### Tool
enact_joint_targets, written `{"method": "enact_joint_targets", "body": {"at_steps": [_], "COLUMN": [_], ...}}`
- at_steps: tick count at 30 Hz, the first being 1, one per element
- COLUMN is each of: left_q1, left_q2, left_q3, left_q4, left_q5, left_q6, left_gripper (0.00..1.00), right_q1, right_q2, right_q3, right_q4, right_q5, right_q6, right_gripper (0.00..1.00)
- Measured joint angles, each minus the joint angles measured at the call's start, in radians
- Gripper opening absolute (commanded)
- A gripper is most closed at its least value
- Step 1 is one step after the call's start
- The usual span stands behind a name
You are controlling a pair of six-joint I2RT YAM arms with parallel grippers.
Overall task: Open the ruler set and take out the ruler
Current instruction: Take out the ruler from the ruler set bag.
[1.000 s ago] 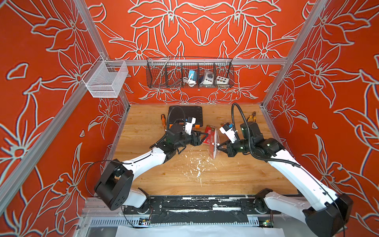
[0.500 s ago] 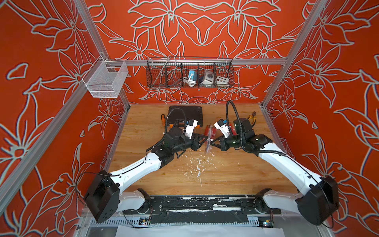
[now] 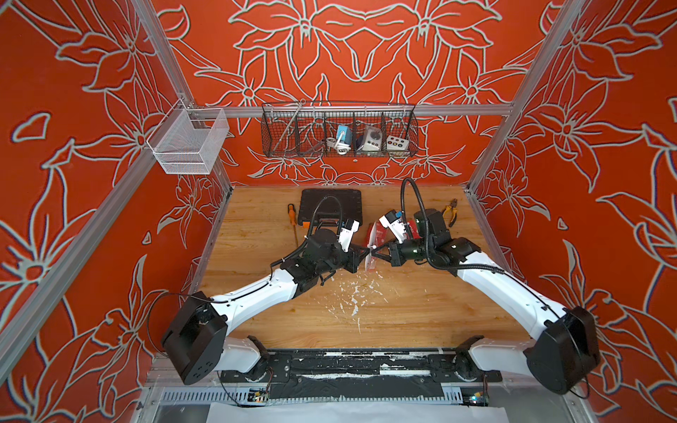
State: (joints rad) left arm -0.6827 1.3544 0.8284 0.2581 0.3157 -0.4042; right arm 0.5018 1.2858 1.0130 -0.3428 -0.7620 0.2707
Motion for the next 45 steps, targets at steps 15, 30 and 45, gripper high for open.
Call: {"method": "enact_joint_targets", "body": {"at_steps": [15, 30, 45], "left_q1": [-0.007, -0.010, -0.013], "left_q2": [0.006, 0.013, 0.076], "left_q3": [0.000, 0.000, 0.024], "left_q4": [-0.040, 0.037, 0.063], "left_q5": [-0.083, -0.055, -0.040], "left_q6": [0.018, 0.004, -0.001], "left_gripper": [0.15, 0.22, 0.22], "right_q1": [-0.004, -0.004, -0.004], "right_q2": [-0.024, -0.024, -0.024], "right_q3": [0.000, 0.000, 0.000], "right_q4": [-0.032, -0.046, -0.067], "right_q5": [0.001, 0.000, 0.000], "right_q6": [-0.034, -0.046, -0.057], "right_gripper": [0.00, 0.00, 0.00]}}
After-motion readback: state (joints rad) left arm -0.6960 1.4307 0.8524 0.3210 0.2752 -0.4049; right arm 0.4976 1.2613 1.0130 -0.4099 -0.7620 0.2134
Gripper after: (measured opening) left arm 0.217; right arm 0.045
